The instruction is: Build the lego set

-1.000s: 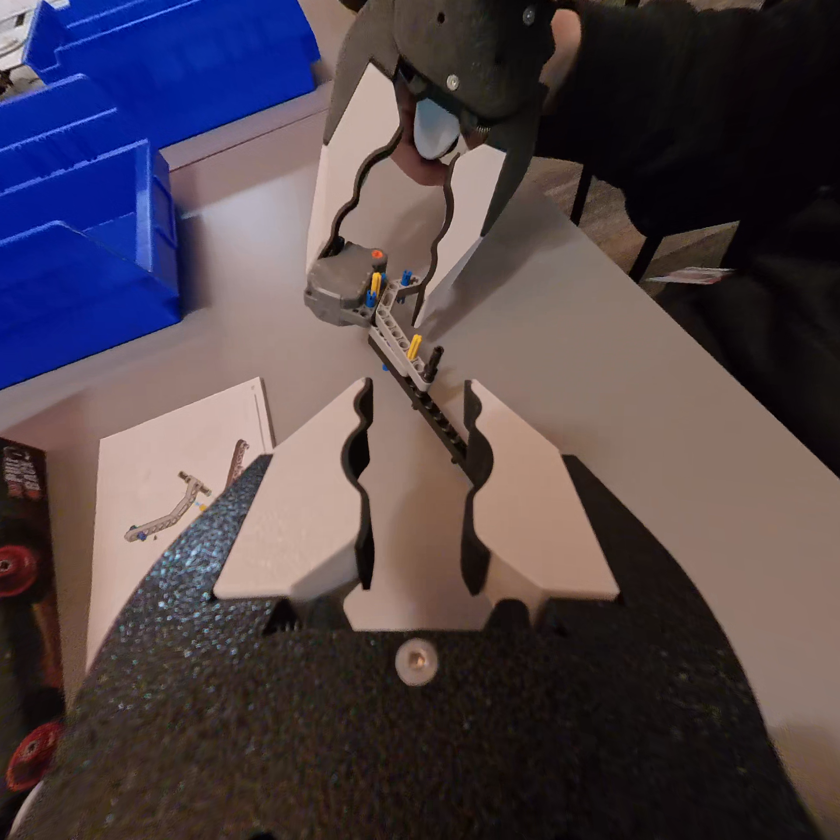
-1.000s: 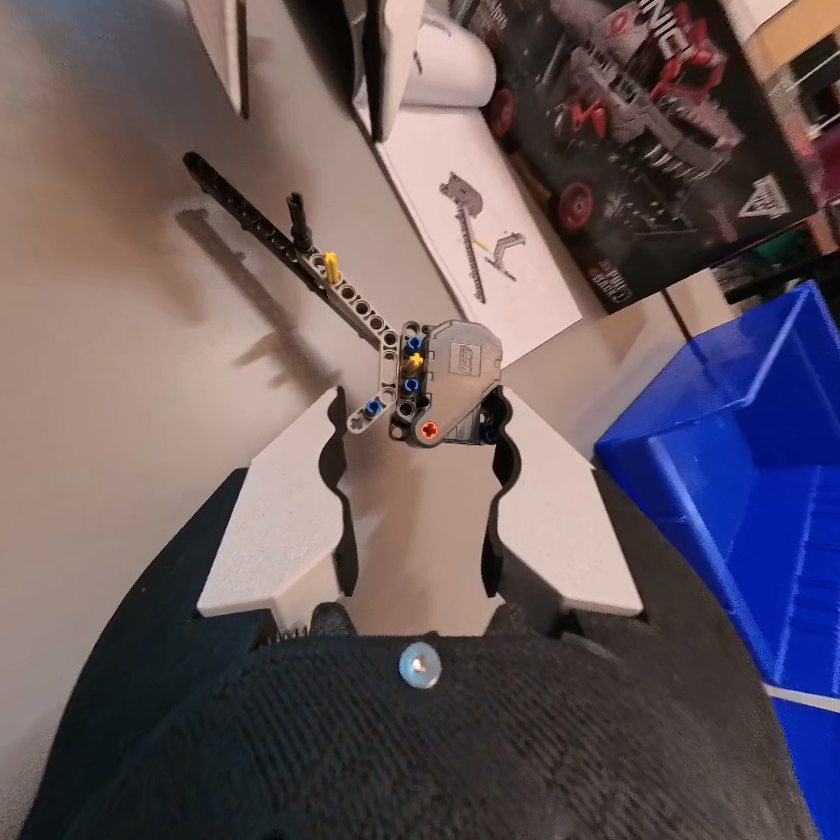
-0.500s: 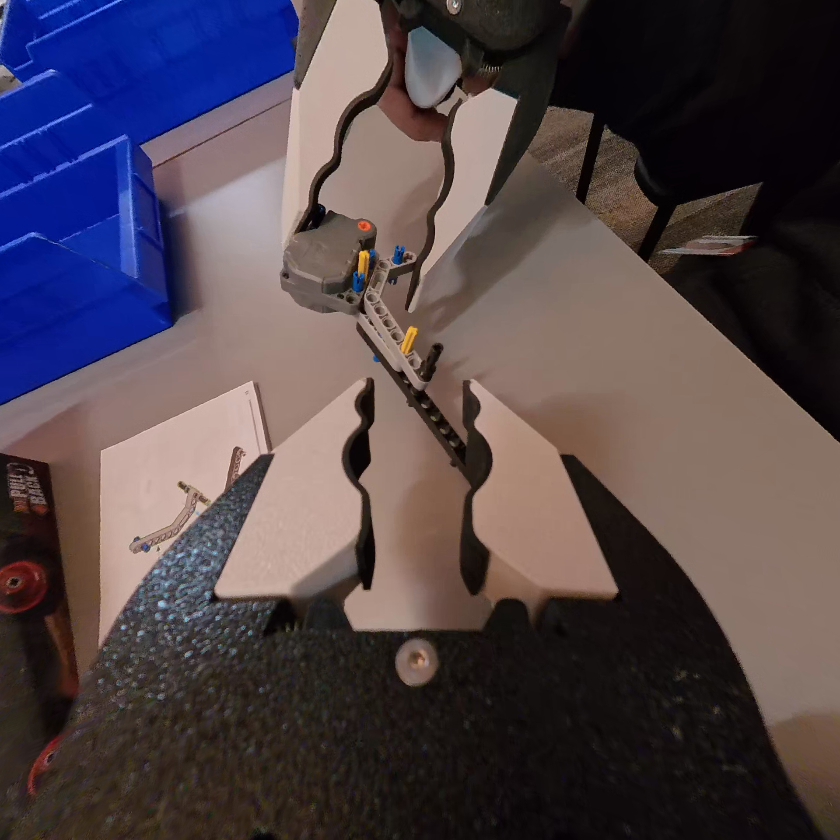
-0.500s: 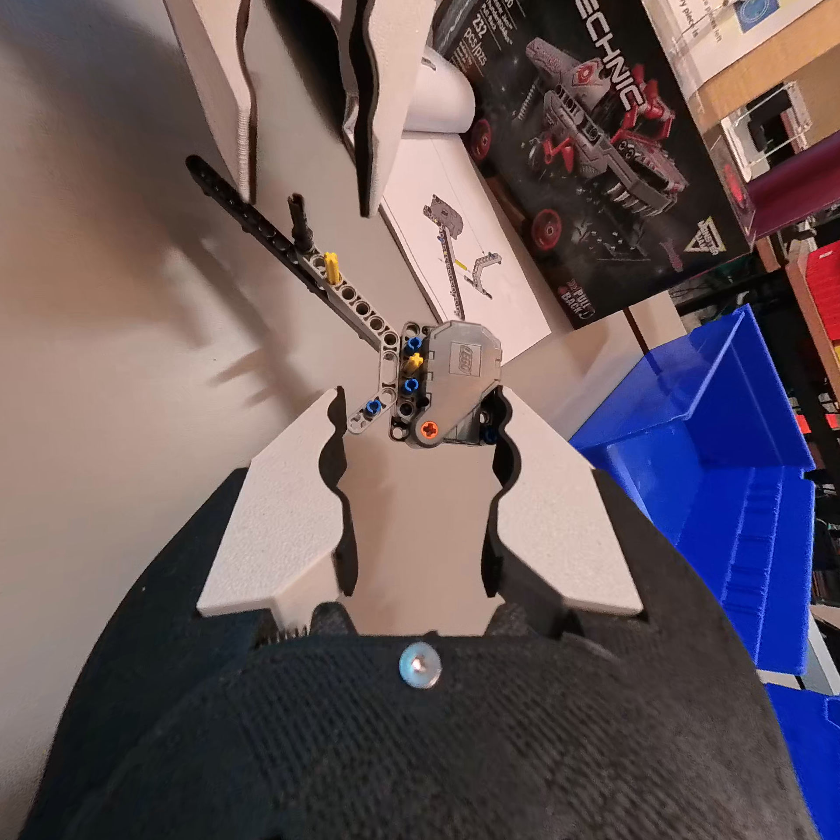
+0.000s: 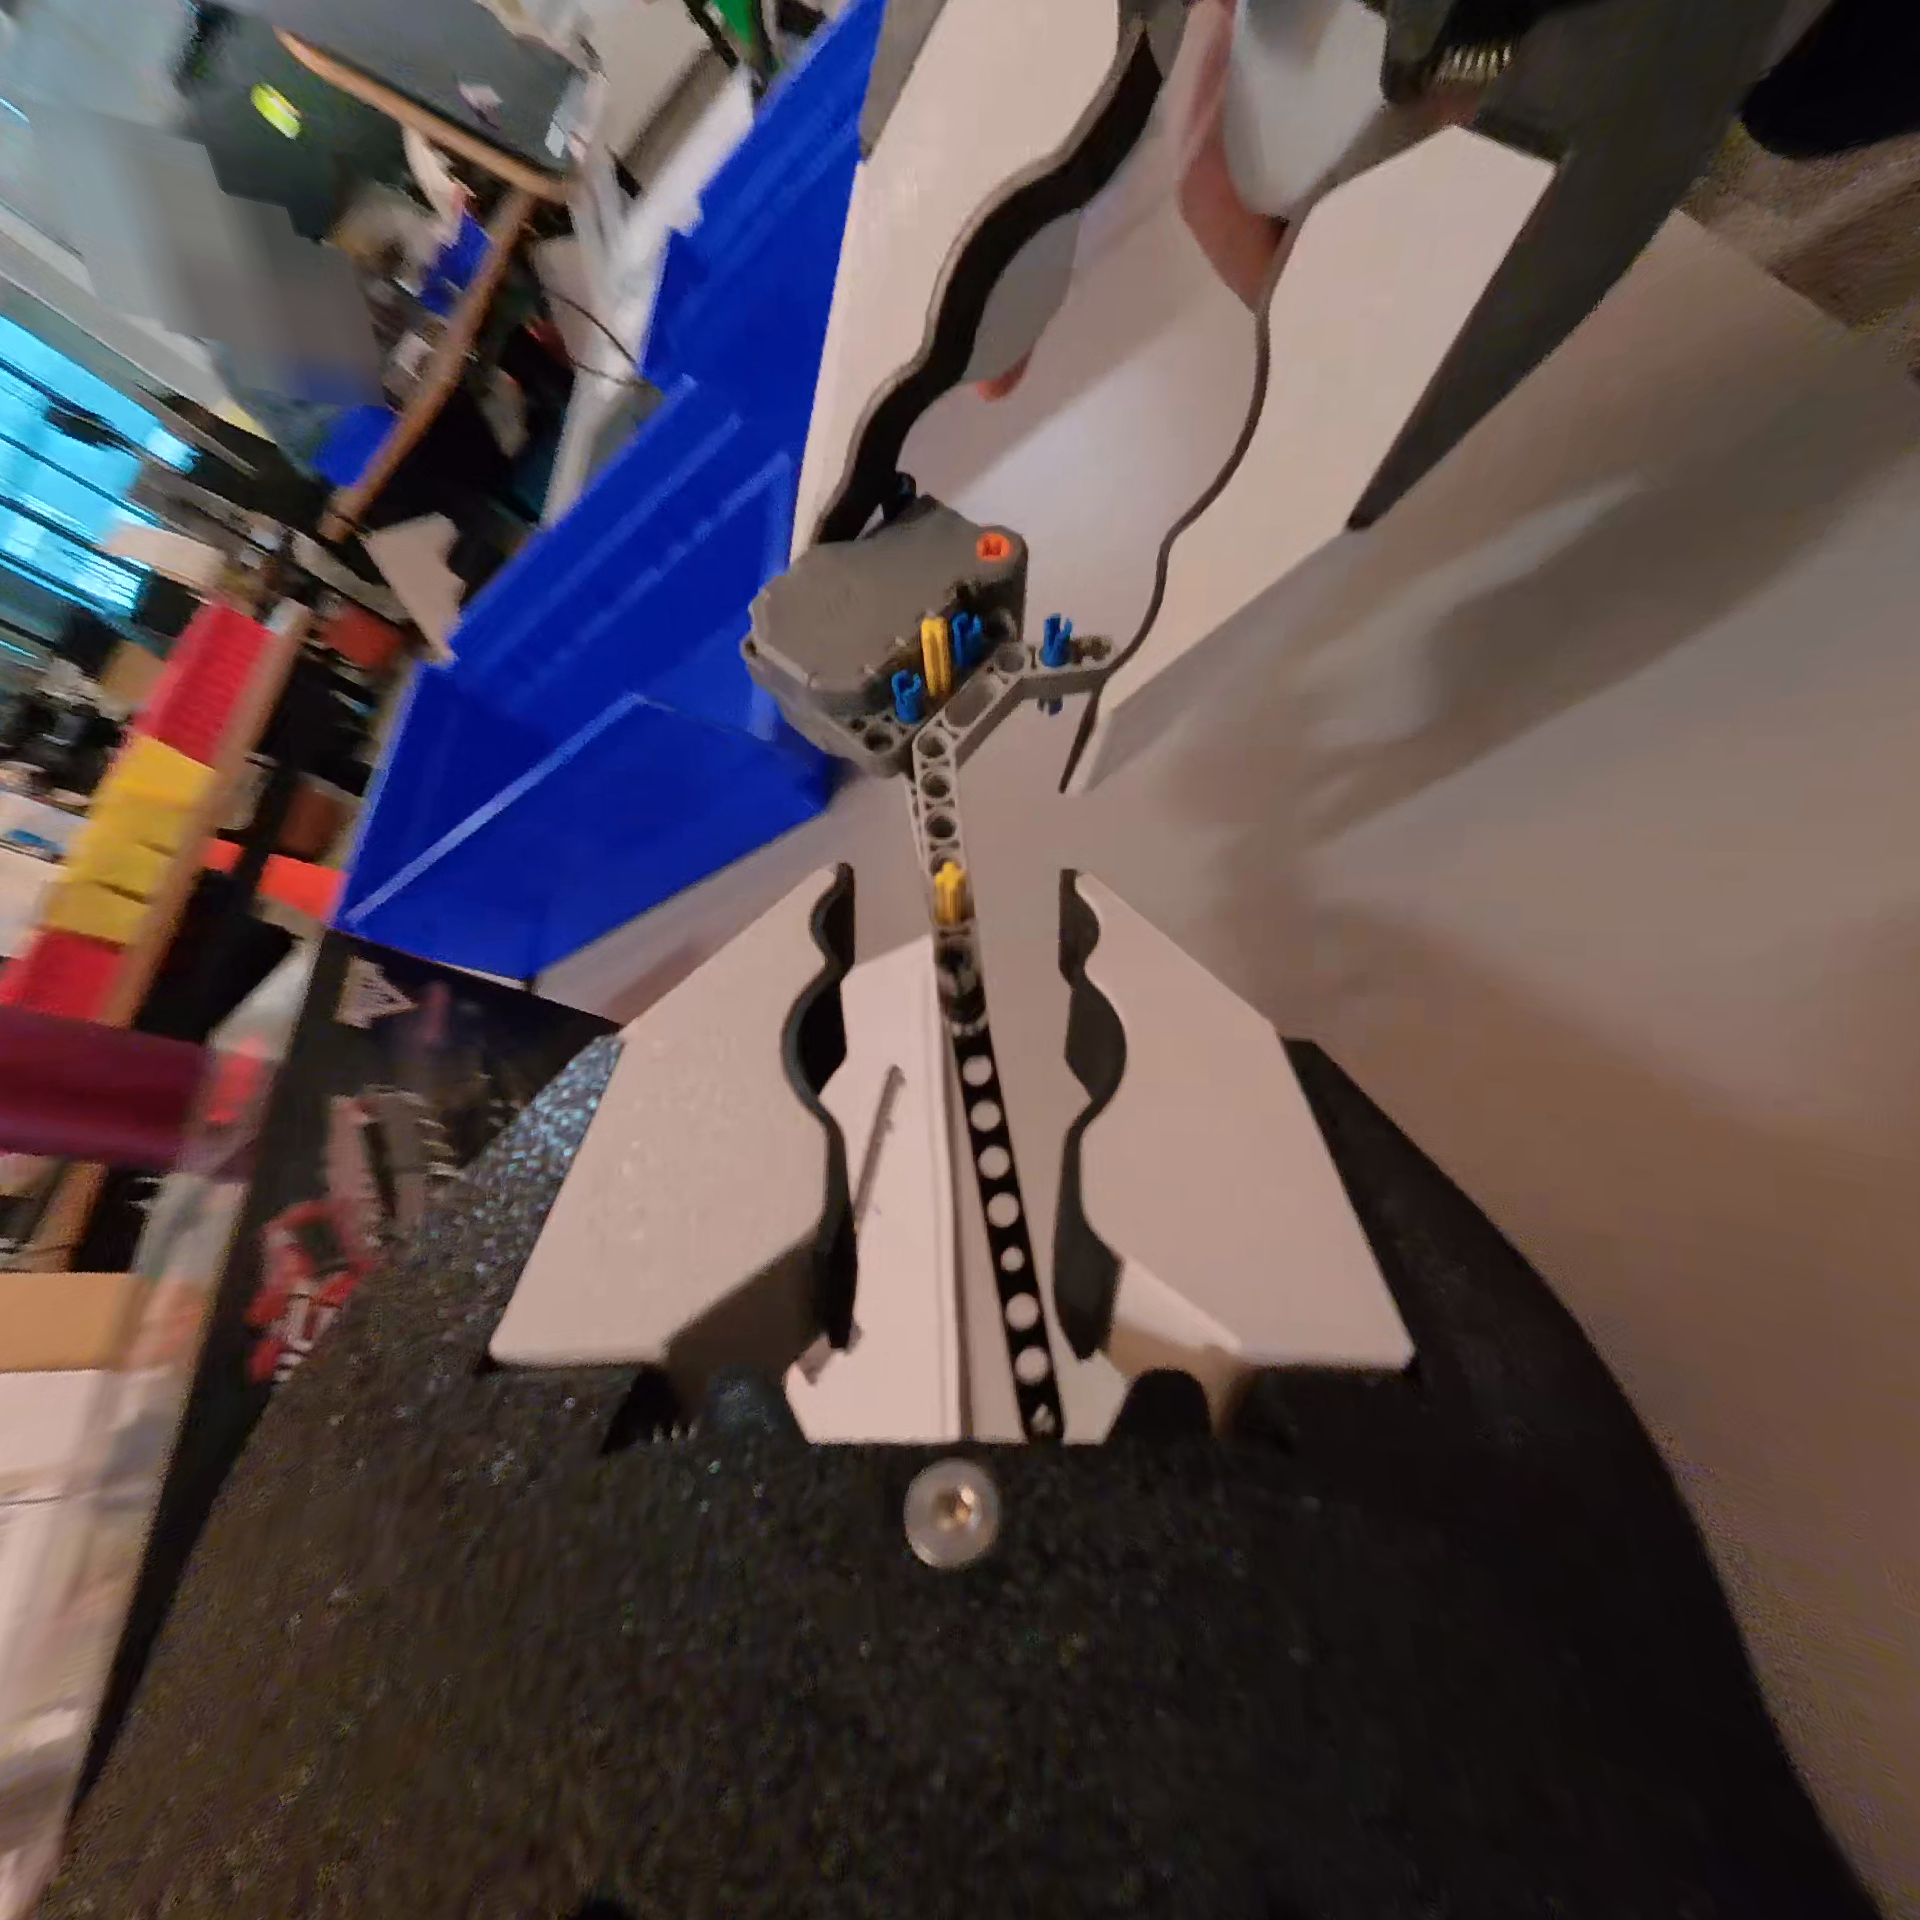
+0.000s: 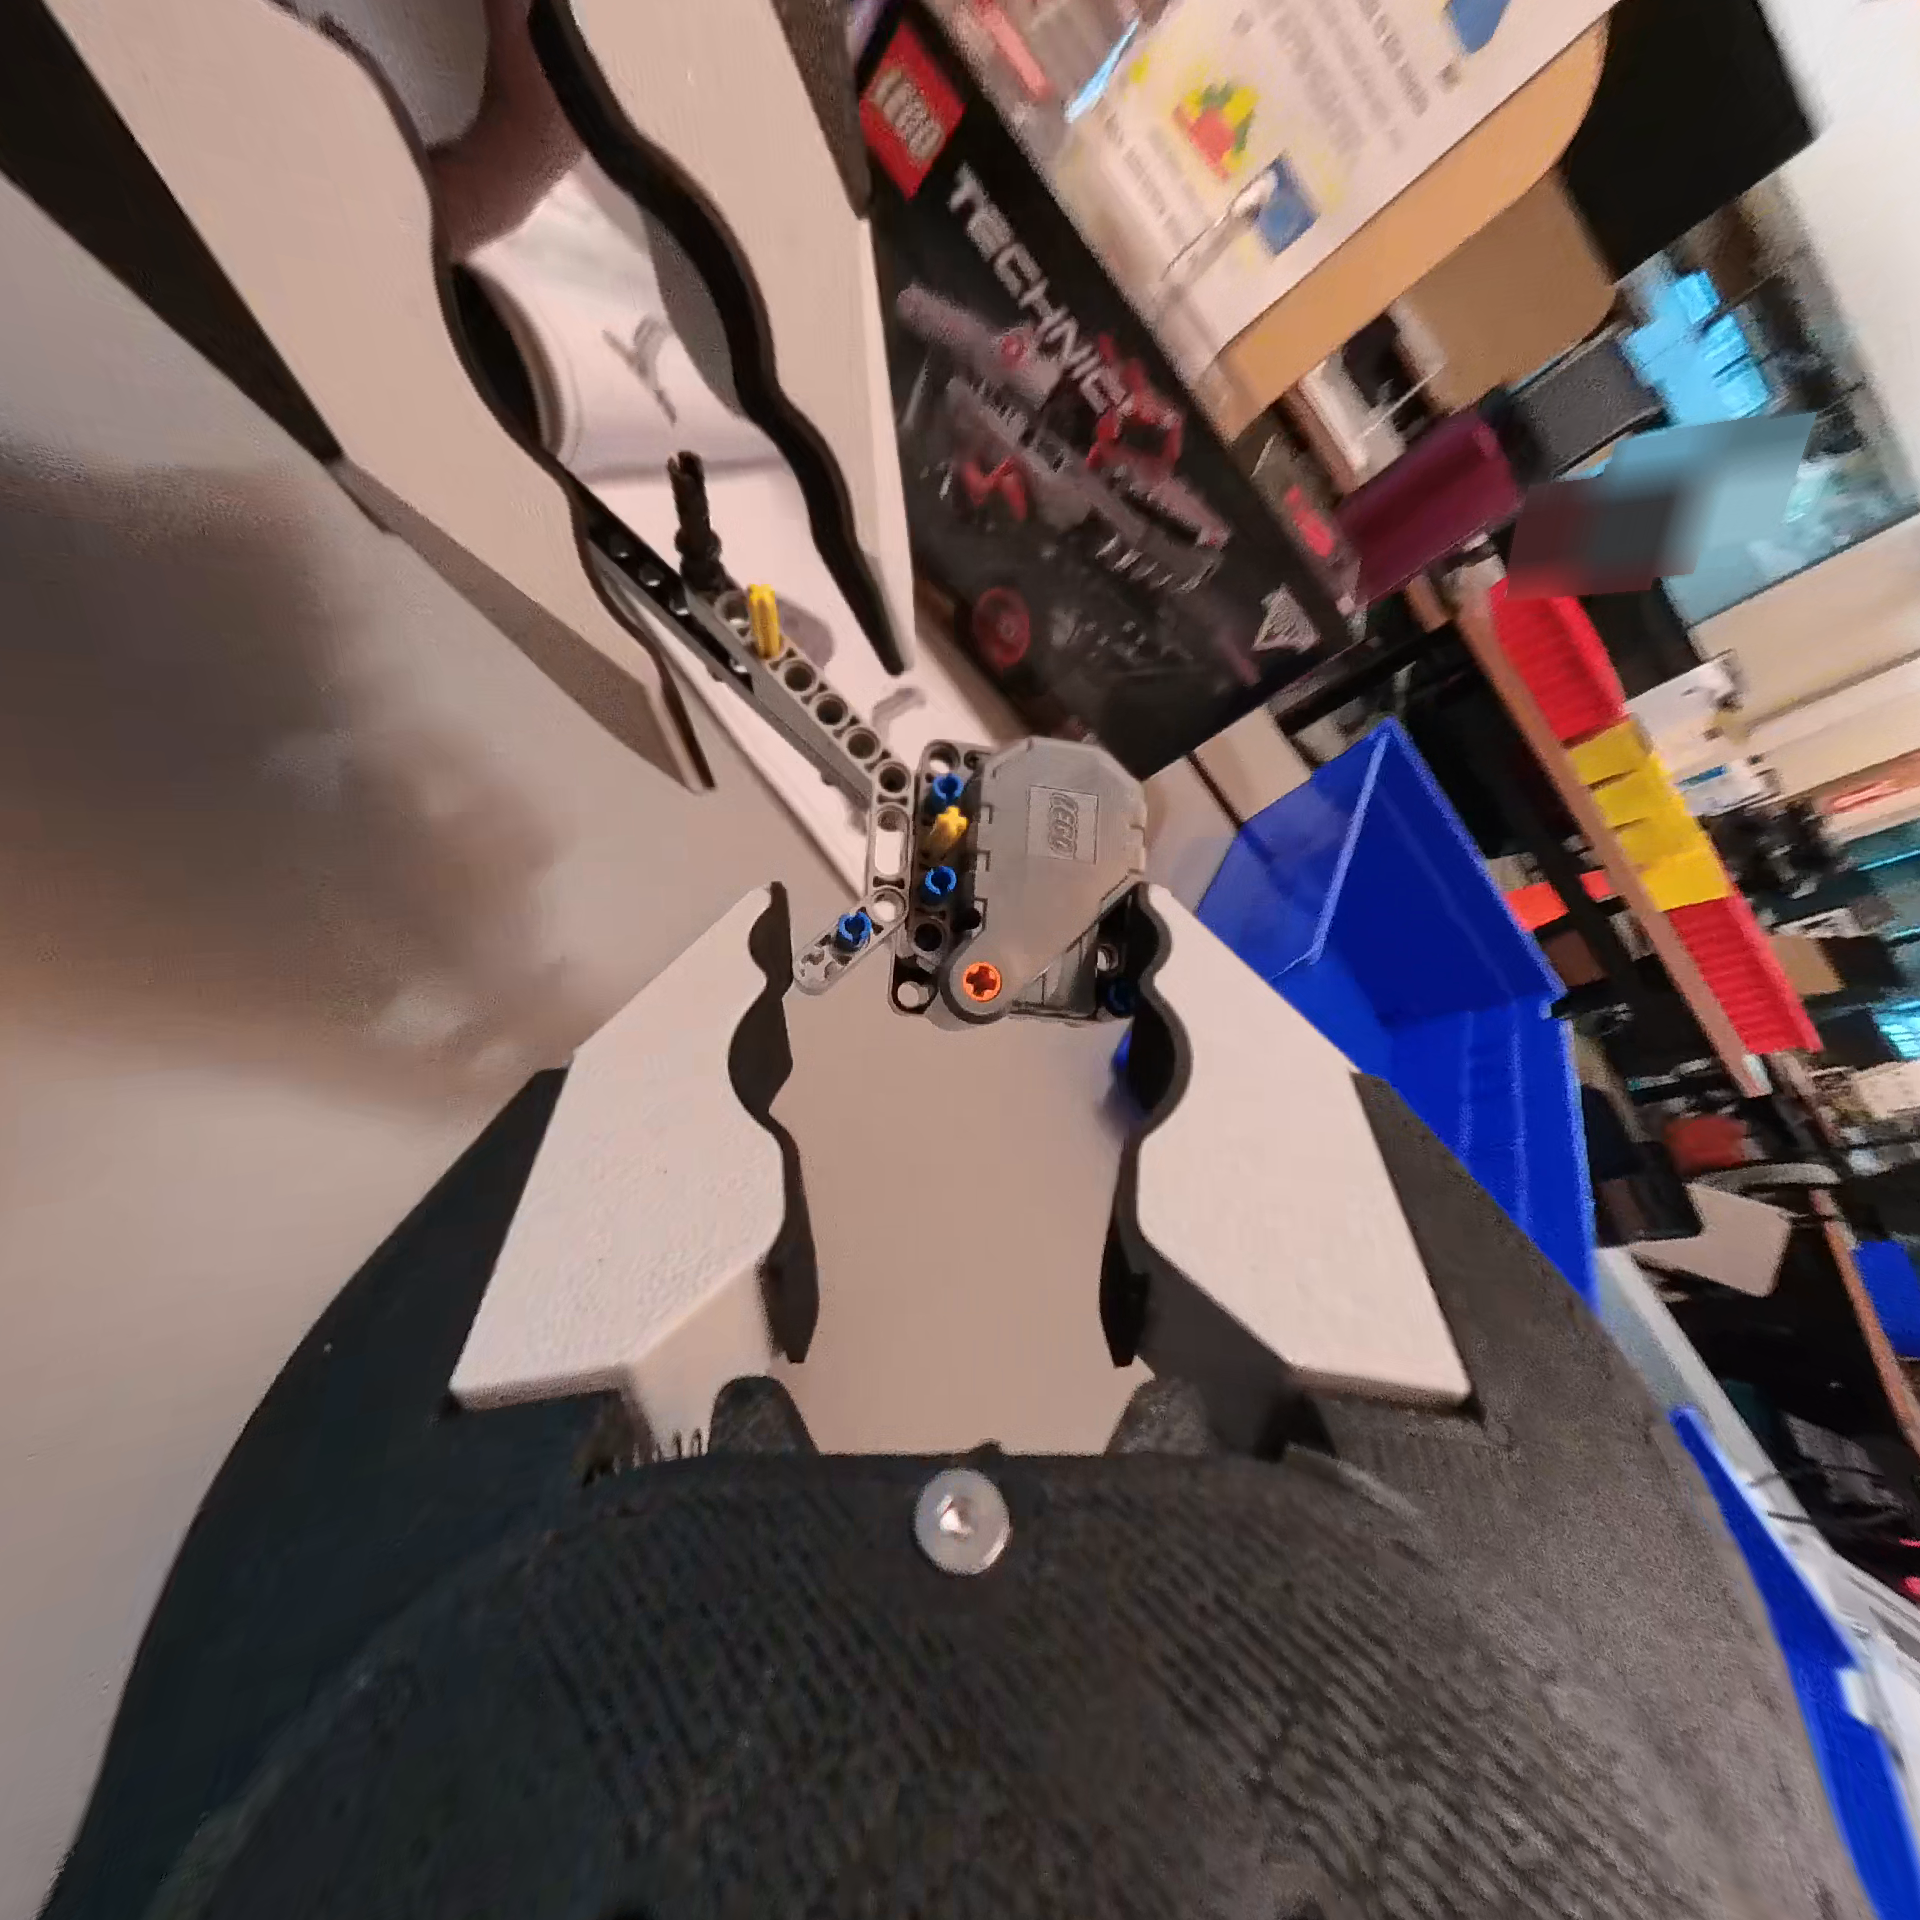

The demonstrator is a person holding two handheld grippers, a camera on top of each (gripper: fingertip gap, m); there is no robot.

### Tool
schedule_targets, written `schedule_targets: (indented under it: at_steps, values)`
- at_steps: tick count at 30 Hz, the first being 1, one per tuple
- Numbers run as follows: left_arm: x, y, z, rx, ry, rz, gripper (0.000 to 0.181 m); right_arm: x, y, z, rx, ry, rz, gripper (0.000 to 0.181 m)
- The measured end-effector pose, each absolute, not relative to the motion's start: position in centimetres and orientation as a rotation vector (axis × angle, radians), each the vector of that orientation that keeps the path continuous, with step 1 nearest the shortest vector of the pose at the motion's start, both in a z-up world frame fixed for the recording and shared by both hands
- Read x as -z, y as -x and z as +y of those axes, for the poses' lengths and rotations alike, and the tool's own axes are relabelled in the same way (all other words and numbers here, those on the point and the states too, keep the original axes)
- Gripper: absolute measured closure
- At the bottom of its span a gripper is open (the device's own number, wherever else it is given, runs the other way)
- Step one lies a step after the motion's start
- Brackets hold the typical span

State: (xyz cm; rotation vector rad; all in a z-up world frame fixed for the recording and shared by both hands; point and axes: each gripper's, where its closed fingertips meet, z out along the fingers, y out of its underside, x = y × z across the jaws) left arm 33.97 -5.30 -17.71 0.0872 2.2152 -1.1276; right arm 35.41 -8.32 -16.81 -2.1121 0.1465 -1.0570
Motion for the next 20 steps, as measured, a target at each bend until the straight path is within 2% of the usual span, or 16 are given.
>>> schedule_targets:
  at_steps: [2,4,13,16,20]
  values:
    - [16.4,-33.9,-5.5,1.141,-0.102,2.139,0.155,15.5,-35.2,-8.0,1.116,2.058,0.141,0.118]
    - [15.0,-33.8,-5.4,1.158,-0.111,2.063,0.173,14.4,-34.9,-7.6,1.136,2.010,0.142,0.118]
    - [12.1,-33.0,-5.3,1.147,-0.158,1.926,0.175,11.5,-33.8,-7.0,1.166,1.886,0.156,0.119]
    - [11.9,-32.8,-5.2,1.116,-0.208,1.926,0.175,10.7,-33.1,-7.1,1.085,1.841,0.153,0.126]
    - [12.2,-32.4,-5.1,1.105,-0.229,1.982,0.175,10.9,-32.6,-7.2,1.007,1.850,0.117,0.119]
